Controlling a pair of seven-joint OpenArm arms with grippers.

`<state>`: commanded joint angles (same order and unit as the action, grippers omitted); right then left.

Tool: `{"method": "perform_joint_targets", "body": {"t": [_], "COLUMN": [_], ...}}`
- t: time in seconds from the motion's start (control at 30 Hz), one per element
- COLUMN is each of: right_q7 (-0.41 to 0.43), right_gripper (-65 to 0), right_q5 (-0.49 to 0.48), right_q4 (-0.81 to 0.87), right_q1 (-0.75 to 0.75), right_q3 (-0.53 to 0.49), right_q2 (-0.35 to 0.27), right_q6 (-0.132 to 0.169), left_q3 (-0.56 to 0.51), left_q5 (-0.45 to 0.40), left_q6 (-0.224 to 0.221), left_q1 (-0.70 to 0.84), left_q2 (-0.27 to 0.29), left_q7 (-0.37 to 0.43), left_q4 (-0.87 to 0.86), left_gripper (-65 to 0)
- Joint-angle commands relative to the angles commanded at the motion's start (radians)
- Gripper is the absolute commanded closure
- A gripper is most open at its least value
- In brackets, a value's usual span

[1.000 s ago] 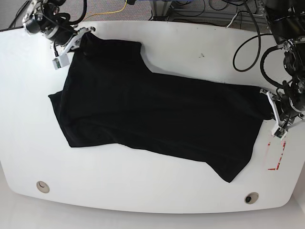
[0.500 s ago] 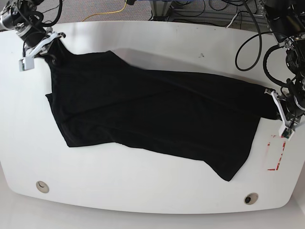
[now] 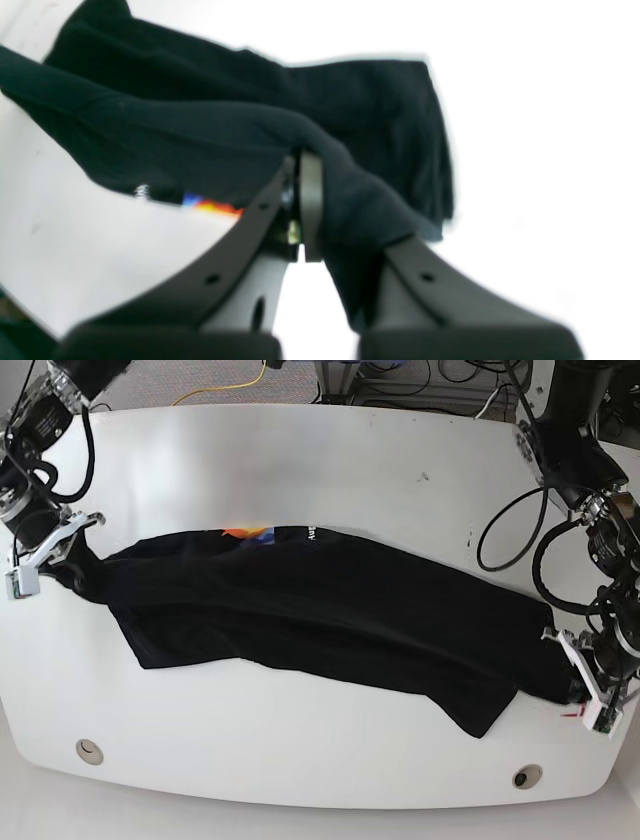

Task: Layout the t-shirt on the table in an organized manner, then fold the t-shirt properly
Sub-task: 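Lift the shirt edge with both grippers and stretch it between them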

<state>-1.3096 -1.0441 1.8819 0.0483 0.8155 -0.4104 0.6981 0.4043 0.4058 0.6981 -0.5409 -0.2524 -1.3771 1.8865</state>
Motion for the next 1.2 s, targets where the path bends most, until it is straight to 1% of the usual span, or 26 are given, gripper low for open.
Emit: {"method": "perform_joint_targets", "body": {"t": [0.13,0.23,0.27,0.33,0.37,0.5,0.6,0.67,0.77,0.9,1.03,1.1,1.2], "right_q7": [0.002,0.005,0.017,0.034,0.048,0.075,0.089,0.098,0.123,0.127,0.129,0.129,0.129], "right_gripper": [0.0,0.0,0.0,0.0,0.0,0.0,0.0,0.0,0.0,0.0,0.0,0.0,0.0], "right_q5": [0.014,0.015,0.015,0.015,0.015,0.015,0.017,0.038,0.114,0.212,0.298,0.325,0.35], "right_q4": [-0.117,-0.213,-0.264,-0.322,-0.371,-0.47,-0.555,-0.605,-0.635,-0.635,-0.637,-0.637,-0.637], "right_q1": [0.141,0.25,0.308,0.37,0.433,0.568,0.697,0.769,0.884,0.987,1.096,1.131,1.2], "right_q3": [-0.068,-0.121,-0.155,-0.195,-0.233,-0.324,-0.404,-0.453,-0.519,-0.566,-0.605,-0.618,-0.651], "right_q2": [-0.061,-0.107,-0.127,-0.153,-0.176,-0.209,-0.236,-0.25,-0.255,-0.244,-0.213,-0.21,-0.21], "right_q6": [0.0,0.0,0.0,0.0,0.0,0.0,0.0,0.0,0.0,0.0,0.0,0.0,0.0], "left_q3": [-0.002,-0.02,-0.037,-0.055,-0.066,-0.077,-0.077,-0.077,-0.077,-0.077,-0.078,-0.078,-0.089], "left_q5": [-0.006,-0.006,-0.006,-0.006,-0.006,-0.006,-0.006,-0.006,-0.006,-0.006,-0.006,-0.006,-0.006], "left_q6": [0.0,0.0,0.0,0.0,-0.007,-0.012,-0.012,-0.012,-0.013,-0.018,-0.018,-0.018,-0.018], "left_q1": [-0.112,-0.19,-0.227,-0.269,-0.307,-0.39,-0.466,-0.517,-0.585,-0.669,-0.741,-0.768,-0.768], "left_q2": [0.046,0.06,0.06,0.06,0.06,0.06,0.06,0.06,0.06,0.06,0.06,0.06,0.06], "left_q7": [0.0,0.0,0.0,0.0,0.0,0.0,0.0,0.0,0.002,0.002,0.002,0.002,0.002], "left_q4": [-0.005,-0.006,-0.006,-0.008,-0.009,-0.043,-0.092,-0.126,-0.175,-0.221,-0.238,-0.239,-0.256], "left_gripper": [0.0,0.0,0.0,0.0,0.0,0.0,0.0,0.0,0.0,0.0,0.0,0.0,0.0]}}
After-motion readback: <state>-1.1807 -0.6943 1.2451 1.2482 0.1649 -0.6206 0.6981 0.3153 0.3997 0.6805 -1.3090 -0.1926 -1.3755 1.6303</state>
